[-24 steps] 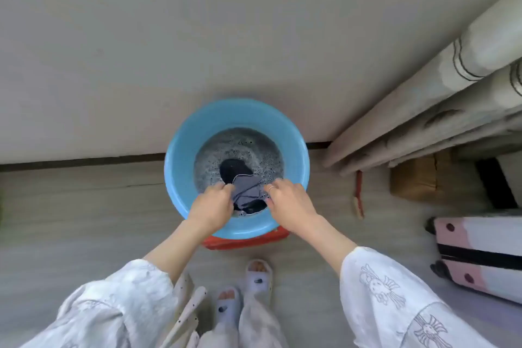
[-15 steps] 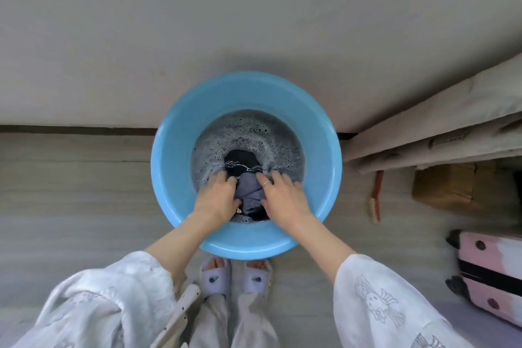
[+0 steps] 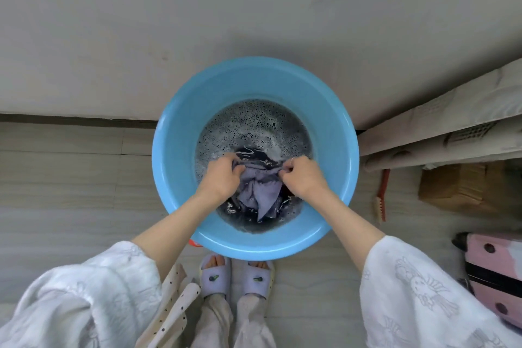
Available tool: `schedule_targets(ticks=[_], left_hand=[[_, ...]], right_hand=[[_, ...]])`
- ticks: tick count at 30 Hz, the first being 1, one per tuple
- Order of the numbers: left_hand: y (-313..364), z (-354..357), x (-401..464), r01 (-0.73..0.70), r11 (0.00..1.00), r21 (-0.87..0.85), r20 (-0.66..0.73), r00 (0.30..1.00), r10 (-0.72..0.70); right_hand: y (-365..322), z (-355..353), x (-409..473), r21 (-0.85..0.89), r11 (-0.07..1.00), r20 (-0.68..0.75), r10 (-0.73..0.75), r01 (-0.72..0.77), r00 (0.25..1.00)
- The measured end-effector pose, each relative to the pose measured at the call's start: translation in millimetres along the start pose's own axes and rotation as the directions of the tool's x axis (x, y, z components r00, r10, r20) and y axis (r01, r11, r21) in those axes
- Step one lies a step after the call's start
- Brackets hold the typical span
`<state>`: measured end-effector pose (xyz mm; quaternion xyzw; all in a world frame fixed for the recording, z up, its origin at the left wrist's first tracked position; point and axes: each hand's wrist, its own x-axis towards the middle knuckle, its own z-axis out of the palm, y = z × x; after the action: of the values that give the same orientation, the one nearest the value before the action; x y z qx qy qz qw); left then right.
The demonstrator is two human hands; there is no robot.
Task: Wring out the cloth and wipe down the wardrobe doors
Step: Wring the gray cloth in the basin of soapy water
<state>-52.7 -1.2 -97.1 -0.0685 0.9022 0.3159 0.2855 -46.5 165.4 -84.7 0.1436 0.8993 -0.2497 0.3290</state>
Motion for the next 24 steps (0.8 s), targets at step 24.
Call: schedule_targets(ticks=[24], left_hand=[[11, -10, -16, -0.199, 0.980, -0.024, -0.373, 0.911, 0.176]], right_hand=[[-8, 0, -22, -0.222, 0.918, -0.421, -0.394, 0.328, 0.817]])
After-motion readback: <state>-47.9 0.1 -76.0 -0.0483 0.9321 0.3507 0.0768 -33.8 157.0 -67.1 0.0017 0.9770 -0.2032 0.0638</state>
